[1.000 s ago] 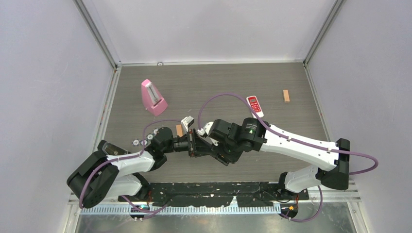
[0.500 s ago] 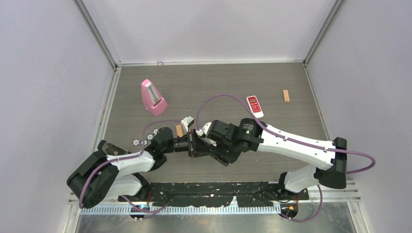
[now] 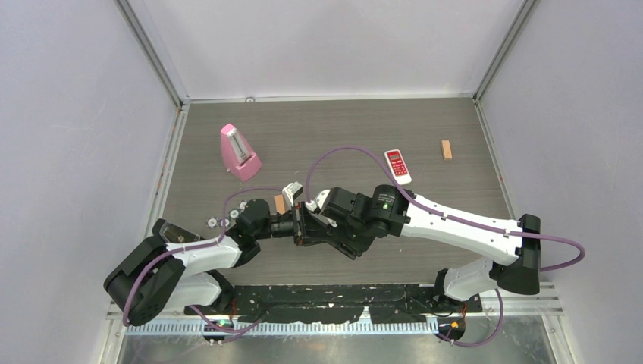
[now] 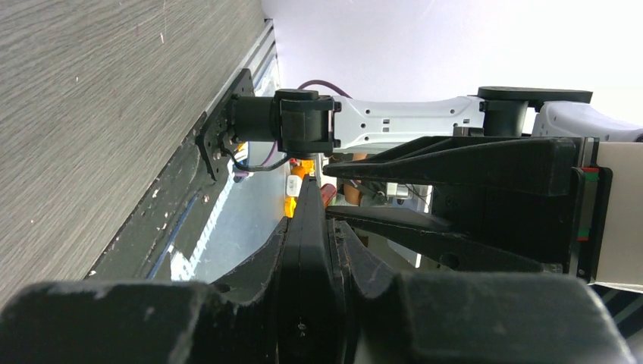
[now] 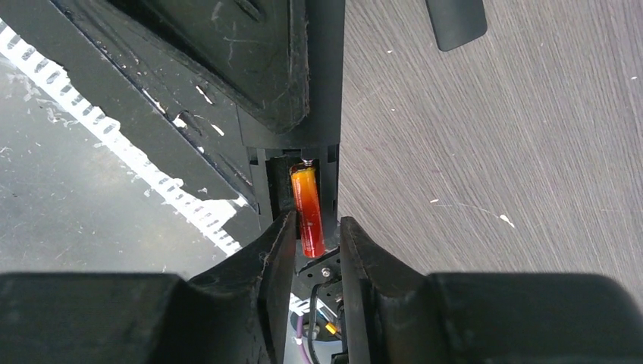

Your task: Load the batteries into the remote control

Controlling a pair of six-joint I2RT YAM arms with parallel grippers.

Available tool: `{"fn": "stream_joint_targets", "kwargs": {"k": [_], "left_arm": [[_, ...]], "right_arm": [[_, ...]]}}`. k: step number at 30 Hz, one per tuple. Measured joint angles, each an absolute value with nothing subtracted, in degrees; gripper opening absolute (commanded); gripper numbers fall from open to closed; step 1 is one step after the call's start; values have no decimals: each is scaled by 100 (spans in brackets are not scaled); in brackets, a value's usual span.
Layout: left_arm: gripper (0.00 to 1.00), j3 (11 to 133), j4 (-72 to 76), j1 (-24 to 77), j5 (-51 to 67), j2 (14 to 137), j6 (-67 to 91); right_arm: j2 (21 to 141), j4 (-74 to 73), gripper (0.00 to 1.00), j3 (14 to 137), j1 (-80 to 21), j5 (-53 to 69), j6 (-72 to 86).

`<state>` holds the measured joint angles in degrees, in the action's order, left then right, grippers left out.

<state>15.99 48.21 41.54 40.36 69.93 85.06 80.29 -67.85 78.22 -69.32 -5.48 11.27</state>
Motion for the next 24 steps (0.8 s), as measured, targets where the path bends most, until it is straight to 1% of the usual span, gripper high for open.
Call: {"fn": "stream_joint_targets", "kwargs": {"k": [3, 10, 19, 24], "left_arm": [[0, 1599, 4821, 4154, 4036, 6993, 8506], [0, 1599, 4821, 4154, 4034, 6993, 8506], [0, 1597, 4821, 4154, 4032, 6912, 8517], [0, 1599, 4821, 4154, 4029, 6912, 8530]], "right_arm": [[8029, -6779, 36, 7822, -6932, -587, 1140], [8014, -6772, 44, 7859, -6932, -698, 1291], [7365, -6497, 43, 7874, -6932, -808, 1660], [7266, -6285, 43, 7688, -6932, -711, 1662]]}}
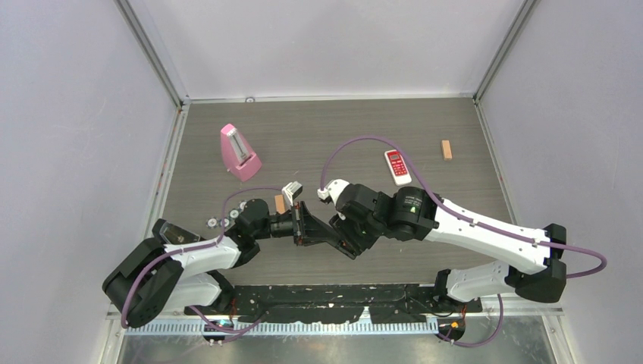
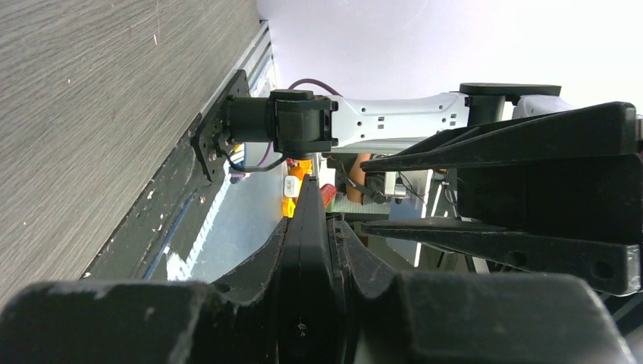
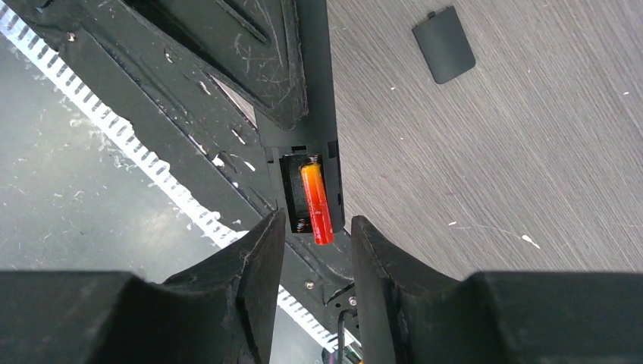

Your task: Load the batteries into the remote control

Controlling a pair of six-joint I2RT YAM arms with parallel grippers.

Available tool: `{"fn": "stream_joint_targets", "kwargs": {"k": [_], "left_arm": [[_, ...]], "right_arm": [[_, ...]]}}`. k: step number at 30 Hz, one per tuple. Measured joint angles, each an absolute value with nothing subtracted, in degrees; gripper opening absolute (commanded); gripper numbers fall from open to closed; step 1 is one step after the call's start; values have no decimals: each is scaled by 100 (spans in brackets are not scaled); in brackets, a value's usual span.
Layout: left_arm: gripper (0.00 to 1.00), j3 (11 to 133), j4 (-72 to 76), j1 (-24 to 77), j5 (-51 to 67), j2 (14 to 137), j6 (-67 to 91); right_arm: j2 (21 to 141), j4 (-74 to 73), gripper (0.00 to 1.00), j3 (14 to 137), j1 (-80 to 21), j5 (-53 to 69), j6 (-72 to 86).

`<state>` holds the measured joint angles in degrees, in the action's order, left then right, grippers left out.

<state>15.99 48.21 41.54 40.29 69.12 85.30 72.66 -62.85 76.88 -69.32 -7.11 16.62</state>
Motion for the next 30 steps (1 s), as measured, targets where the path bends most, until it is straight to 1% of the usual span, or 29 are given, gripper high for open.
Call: {"fn": "stream_joint_targets", "kwargs": {"k": [9, 13, 17, 22, 24, 30], "left_arm": [[0, 1599, 4821, 4154, 4032, 6908, 8532], [0, 1599, 4821, 4154, 4034, 6886, 8532], [0, 1599, 4821, 4154, 4034, 6879, 8532], [0, 1599, 4818, 4152, 4001, 6869, 8532], [0, 1599, 4816, 4152, 3988, 6869, 8532], [0, 1597, 4805, 4152, 3946, 6869, 8527]], "right_arm": [[7330, -6145, 42, 7496, -6932, -646, 1584], [7411, -6075, 40, 7419, -6932, -692, 1553], [7472, -6049, 33, 7393, -6932, -760, 1531], [7505, -5994, 22, 7380, -6932, -851, 1538], [7505, -5975, 20, 7363, -6949, -854, 1546], [7505, -5946, 16, 7341, -6965, -910, 1586]]}}
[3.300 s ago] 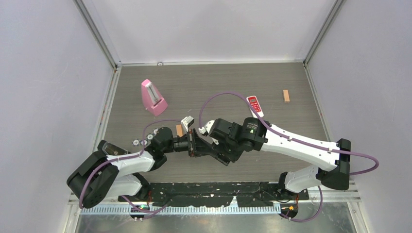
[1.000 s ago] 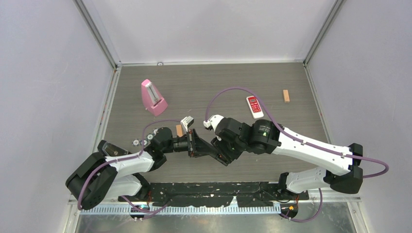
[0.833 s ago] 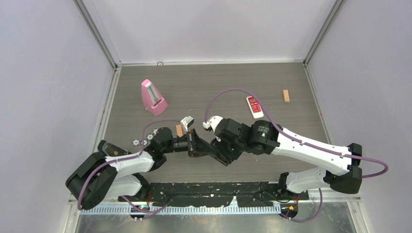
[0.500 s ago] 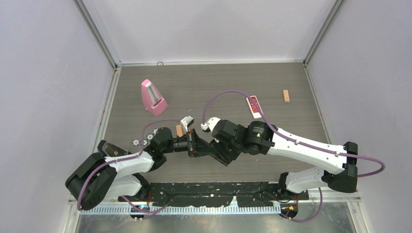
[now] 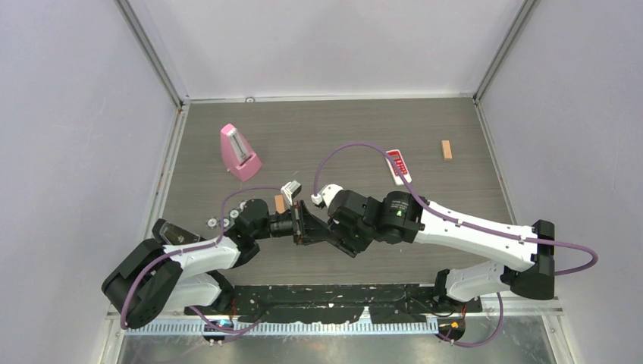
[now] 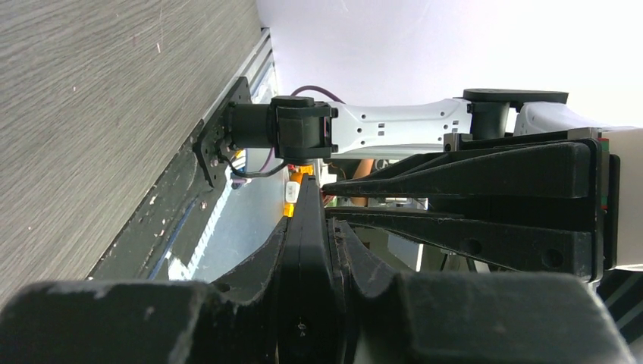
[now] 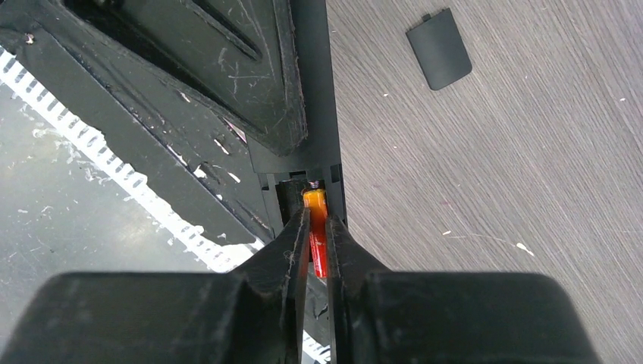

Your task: Load the batteries into the remote control

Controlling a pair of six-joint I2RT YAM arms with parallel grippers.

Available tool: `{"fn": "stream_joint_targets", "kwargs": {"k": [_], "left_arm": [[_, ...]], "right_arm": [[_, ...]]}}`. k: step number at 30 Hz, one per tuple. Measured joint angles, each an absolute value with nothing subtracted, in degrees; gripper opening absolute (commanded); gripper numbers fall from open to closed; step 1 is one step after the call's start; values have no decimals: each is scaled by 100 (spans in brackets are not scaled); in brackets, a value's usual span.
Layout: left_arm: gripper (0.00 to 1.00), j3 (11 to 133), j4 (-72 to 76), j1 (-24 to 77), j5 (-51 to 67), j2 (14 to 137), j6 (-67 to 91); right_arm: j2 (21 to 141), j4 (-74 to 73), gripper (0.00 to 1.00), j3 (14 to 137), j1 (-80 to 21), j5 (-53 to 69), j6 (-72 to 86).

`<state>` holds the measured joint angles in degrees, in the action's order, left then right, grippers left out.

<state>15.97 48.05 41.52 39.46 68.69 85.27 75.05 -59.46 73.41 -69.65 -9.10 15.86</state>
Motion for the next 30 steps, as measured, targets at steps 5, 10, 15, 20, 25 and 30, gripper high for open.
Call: {"fn": "stream_joint_targets", "kwargs": {"k": [5, 10, 15, 20, 25, 30], "left_arm": [[0, 1599, 4772, 4152, 3903, 6869, 8527], [0, 1597, 4764, 4152, 3898, 6869, 8527], [0, 1592, 4733, 4154, 3935, 6840, 8534], [0, 1588, 4709, 4156, 3972, 6805, 8534], [0, 1542, 4748, 4156, 3909, 6698, 8663], [0, 1365, 4777, 4156, 3715, 6399, 8932]], "right_arm": [[7500, -5916, 9, 7338, -6965, -980, 1636], [7487, -5876, 7, 7334, -6965, -1022, 1647], [7465, -5848, 10, 7260, -6965, -1133, 1643], [7450, -5872, 25, 7231, -6958, -1275, 1667], [7220, -5865, 45, 7231, -6958, -1498, 1959], [6567, -5653, 50, 7177, -6958, -1533, 2237]]}}
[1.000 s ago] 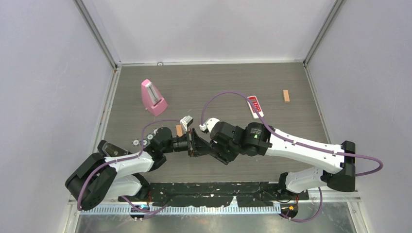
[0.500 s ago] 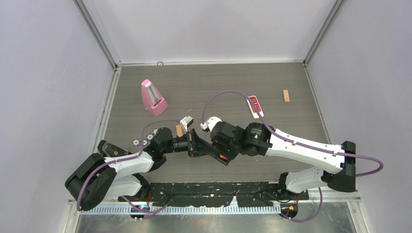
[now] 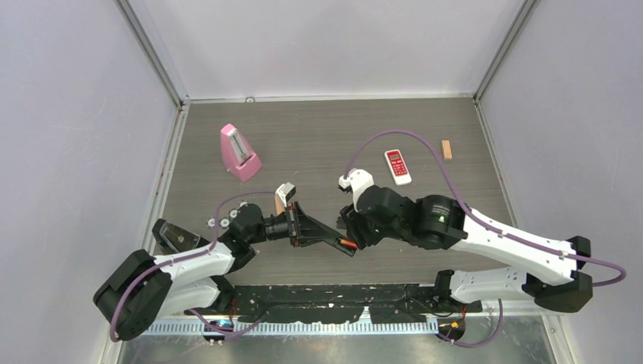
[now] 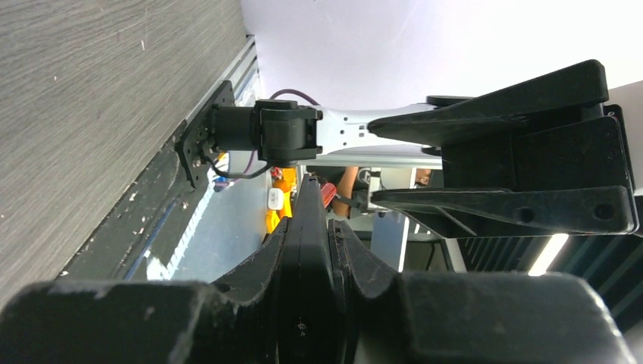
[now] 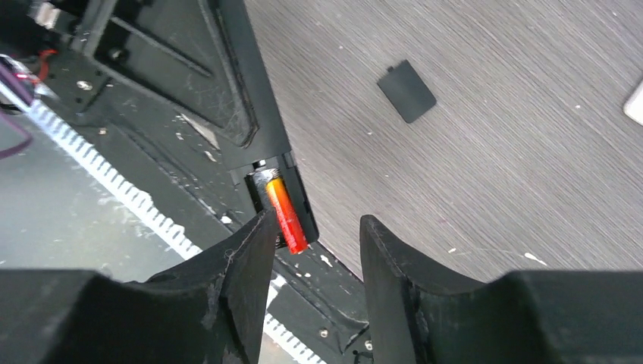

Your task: Load the batteries into the remote control

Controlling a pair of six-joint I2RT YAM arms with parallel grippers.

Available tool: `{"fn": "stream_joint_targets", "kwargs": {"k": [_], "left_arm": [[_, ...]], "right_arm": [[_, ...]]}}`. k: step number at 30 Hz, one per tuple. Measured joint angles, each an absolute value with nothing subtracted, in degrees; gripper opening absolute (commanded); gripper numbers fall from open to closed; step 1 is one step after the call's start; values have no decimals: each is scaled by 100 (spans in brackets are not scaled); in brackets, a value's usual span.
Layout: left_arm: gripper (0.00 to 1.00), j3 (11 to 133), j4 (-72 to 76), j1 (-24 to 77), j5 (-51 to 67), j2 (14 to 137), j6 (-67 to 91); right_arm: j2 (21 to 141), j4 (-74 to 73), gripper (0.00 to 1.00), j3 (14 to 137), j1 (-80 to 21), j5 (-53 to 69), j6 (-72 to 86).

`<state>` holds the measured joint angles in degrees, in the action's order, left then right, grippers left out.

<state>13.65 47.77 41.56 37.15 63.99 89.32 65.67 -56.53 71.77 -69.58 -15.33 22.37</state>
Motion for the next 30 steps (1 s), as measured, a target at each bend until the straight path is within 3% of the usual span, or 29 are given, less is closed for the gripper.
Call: {"fn": "stream_joint_targets", "kwargs": {"k": [14, 30], "left_arm": [[0, 1341, 4652, 4156, 3610, 5843, 9288], [0, 1343, 4368, 4154, 3529, 5745, 9275]], "right_arm": [[6187, -5221, 49, 6777, -6958, -569, 1723], [6318, -5190, 15, 6748, -6965, -718, 1651]]}}
